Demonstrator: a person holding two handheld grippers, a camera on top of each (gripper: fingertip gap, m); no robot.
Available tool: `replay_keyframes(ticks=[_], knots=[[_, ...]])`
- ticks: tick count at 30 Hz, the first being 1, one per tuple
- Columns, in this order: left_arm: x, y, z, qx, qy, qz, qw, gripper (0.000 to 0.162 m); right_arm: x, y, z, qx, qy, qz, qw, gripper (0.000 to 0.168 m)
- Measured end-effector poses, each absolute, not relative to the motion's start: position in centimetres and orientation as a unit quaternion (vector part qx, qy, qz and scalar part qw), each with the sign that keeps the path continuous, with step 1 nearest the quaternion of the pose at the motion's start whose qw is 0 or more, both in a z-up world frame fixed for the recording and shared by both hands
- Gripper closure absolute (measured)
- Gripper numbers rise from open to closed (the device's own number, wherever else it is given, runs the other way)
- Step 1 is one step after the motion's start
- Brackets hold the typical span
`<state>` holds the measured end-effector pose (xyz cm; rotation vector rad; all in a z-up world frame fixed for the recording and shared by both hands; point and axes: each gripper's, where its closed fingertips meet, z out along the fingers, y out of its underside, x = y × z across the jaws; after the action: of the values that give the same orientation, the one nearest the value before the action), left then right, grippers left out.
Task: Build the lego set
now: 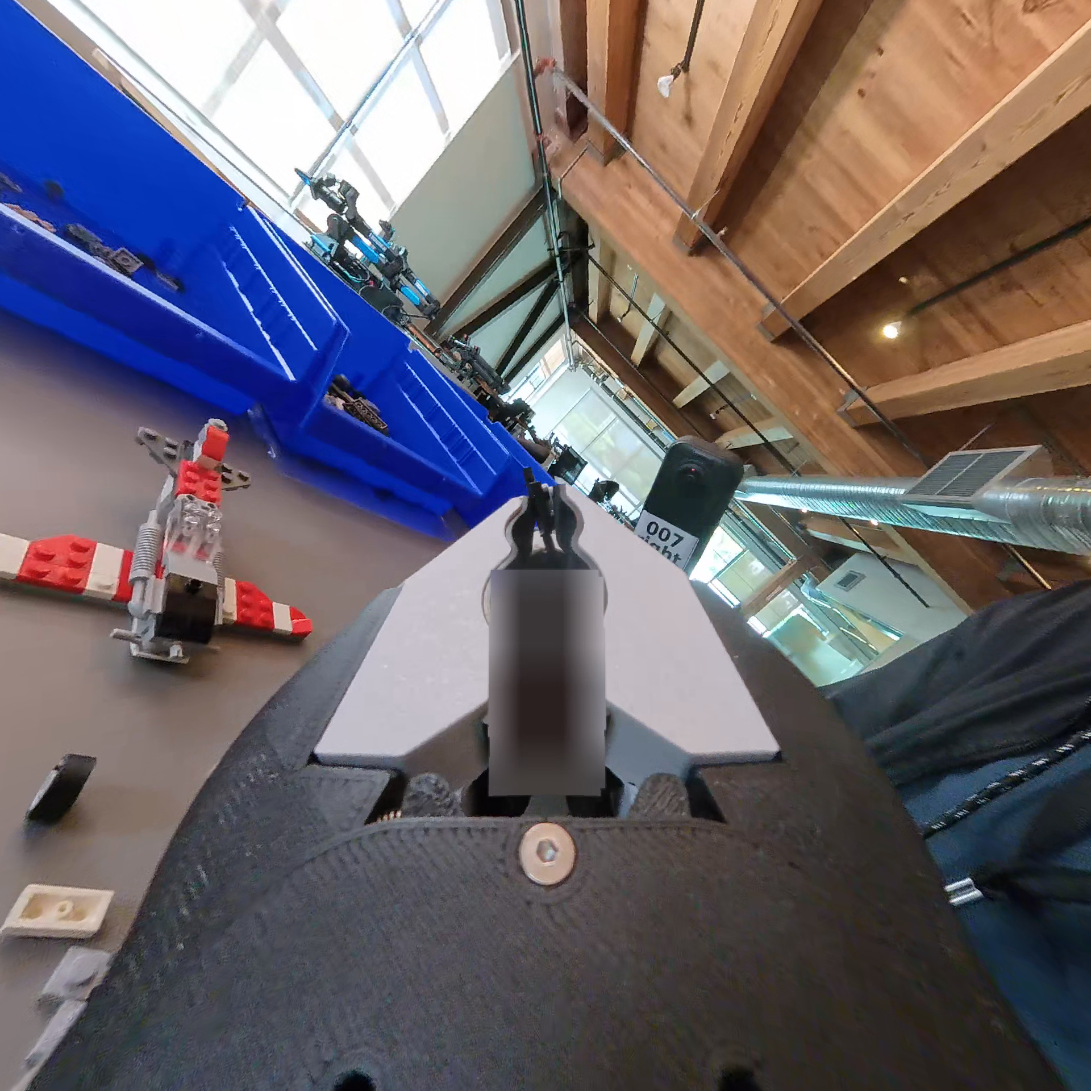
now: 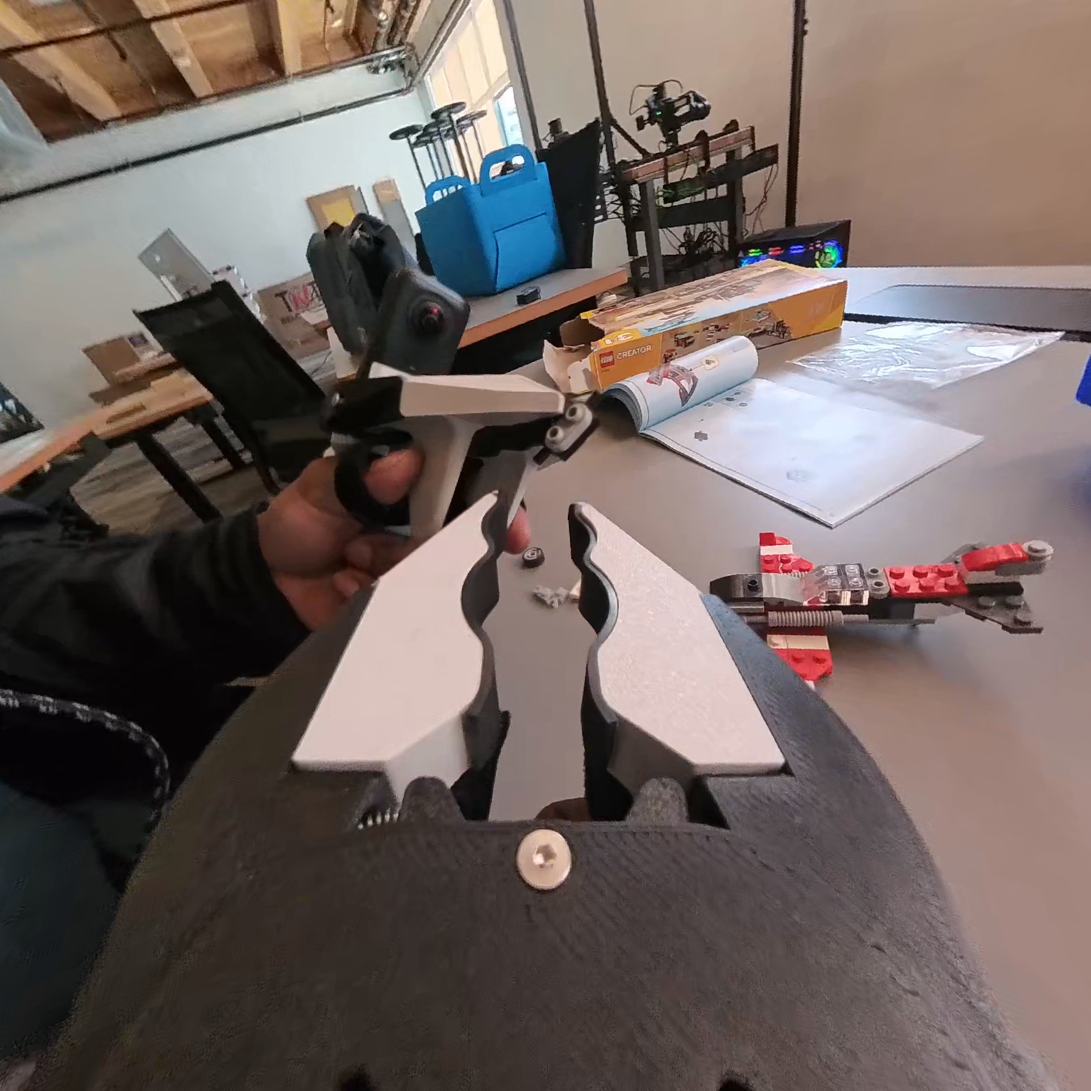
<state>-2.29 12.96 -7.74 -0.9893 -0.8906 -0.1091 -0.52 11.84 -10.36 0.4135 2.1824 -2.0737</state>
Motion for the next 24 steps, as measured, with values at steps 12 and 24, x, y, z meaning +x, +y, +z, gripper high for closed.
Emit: replay_keyframes(ticks=[12, 24], knots=[[-1.8, 14.2, -7.7, -0.468, -0.397, -0.057, 0.787, 0.155, -0.6, 12.4, -9.0, 0.168, 0.678, -0.709, 0.097, 0.166], [-1.6, 13.8, -8.1, -0.496, -0.393, -0.063, 0.772, 0.15, -0.6, 13.2, -9.8, 0.111, 0.735, -0.665, 0.077, 0.166]])
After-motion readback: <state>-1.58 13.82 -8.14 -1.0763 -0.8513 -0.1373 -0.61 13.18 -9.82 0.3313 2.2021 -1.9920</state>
